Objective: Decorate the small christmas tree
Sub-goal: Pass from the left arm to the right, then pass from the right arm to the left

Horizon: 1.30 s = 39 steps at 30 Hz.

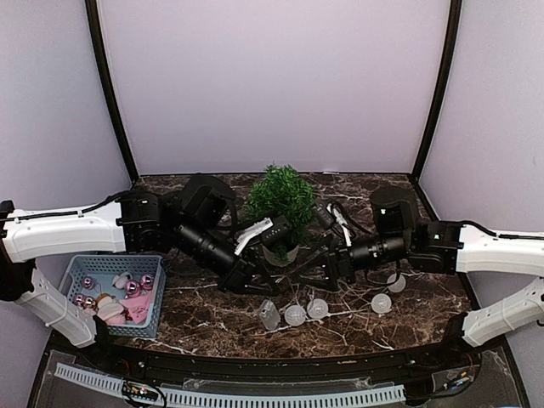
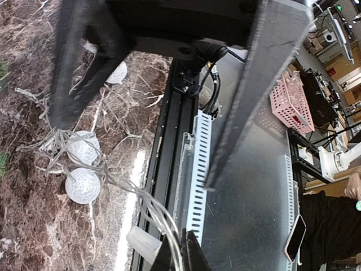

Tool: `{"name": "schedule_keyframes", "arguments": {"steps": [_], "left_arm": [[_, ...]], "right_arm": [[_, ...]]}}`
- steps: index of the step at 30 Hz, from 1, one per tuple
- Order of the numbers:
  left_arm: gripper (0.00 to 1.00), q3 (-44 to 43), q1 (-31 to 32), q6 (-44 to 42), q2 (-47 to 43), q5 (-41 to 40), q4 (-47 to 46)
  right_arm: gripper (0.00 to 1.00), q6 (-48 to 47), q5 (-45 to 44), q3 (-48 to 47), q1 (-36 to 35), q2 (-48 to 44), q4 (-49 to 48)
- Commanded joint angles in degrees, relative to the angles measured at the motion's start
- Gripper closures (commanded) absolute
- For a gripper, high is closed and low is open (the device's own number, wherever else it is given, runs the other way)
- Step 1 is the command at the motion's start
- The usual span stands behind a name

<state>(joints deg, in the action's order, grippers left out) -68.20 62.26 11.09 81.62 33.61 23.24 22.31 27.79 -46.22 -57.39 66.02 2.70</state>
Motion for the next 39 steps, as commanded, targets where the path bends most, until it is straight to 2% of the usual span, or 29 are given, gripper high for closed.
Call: {"name": "schedule_keyframes", "arguments": {"steps": [1,4,6,10,11,12,13,14,15,17,18,19,20,22,24,28,32,35,38,39], "left_arm": [[1.00,-1.97,0.06,-0.33,-1.68,5.56,-1.21],[1.00,-2.76,0.07,-0.04,-0.90,6.45,-1.13],[1.00,-3.16,0.08,0.09,-0.78,6.53,-1.21],[1.00,-3.02,0.06,0.23,-0.92,5.89,-1.91],[1.00,-2.75,0.06,0.33,-0.89,5.87,-2.42],[1.00,-2.61,0.08,0.51,-0.83,5.97,-2.73],[1.00,-2.28,0.06,0.60,-0.72,5.91,-3.39],[1.00,-2.15,0.06,0.79,-0.65,5.06,-3.65],[1.00,-1.81,0.06,0.95,-0.83,4.23,-3.84],[0.85,-0.24,0.06,1.78,-1.96,-0.43,-5.04],[0.60,1.92,0.06,2.29,-2.77,-4.48,-5.93],[0.48,3.29,0.05,3.50,-4.52,-6.56,-8.79],[0.28,6.47,0.05,4.16,-5.59,-9.62,-12.84],[0.12,11.40,0.05,6.19,-8.14,-12.14,-19.94],[0.03,15.19,0.05,8.00,-9.51,-13.12,-27.02],[0.01,18.92,0.91,9.64,-8.12,-15.10,-37.36],[0.01,20.61,2.82,9.18,-7.21,-20.37,-45.92],[0.01,20.75,4.46,8.07,-6.43,-23.77,-48.89],[0.02,20.70,6.56,7.82,-4.51,-23.77,-51.42],[0.06,20.60,6.83,7.94,-4.09,-23.24,-51.62]], "right_arm": [[0.14,-2.39,8.51,-0.51,1.70,3.13,-7.50],[0.15,-1.18,15.65,-2.02,1.71,6.33,-8.73],[0.20,-0.59,19.92,-2.69,1.69,7.85,-8.88],[0.40,0.91,24.97,-2.30,1.86,7.38,-9.41],[0.48,1.35,25.48,-2.04,1.89,6.91,-9.84],[0.63,1.93,25.96,-1.73,1.97,6.39,-10.71],[0.87,2.76,25.92,-1.36,2.19,5.79,-11.34],[1.00,3.45,25.31,-0.93,2.44,5.08,-11.90],[1.00,4.45,24.93,-0.29,2.75,4.29,-12.75],[1.00,5.94,23.30,0.57,3.36,2.25,-13.68],[1.00,6.57,21.99,0.75,3.56,1.21,-13.67],[1.00,6.97,20.27,0.50,3.66,0.12,-13.32],[1.00,7.27,18.84,0.13,3.67,-0.67,-12.93],[1.00,8.26,16.58,-0.54,3.61,-2.18,-12.84],[1.00,9.22,14.81,-0.92,3.61,-3.22,-13.53],[1.00,9.69,13.10,-1.94,3.61,-4.38,-13.76],[1.00,10.63,13.07,-2.82,3.61,-4.67,-14.60],[1.00,11.83,12.68,-2.83,3.60,-4.97,-16.29],[1.00,12.57,12.30,-2.82,3.60,-5.25,-17.31],[1.00,12.68,12.17,-2.95,3.64,-5.34,-17.45]]}}
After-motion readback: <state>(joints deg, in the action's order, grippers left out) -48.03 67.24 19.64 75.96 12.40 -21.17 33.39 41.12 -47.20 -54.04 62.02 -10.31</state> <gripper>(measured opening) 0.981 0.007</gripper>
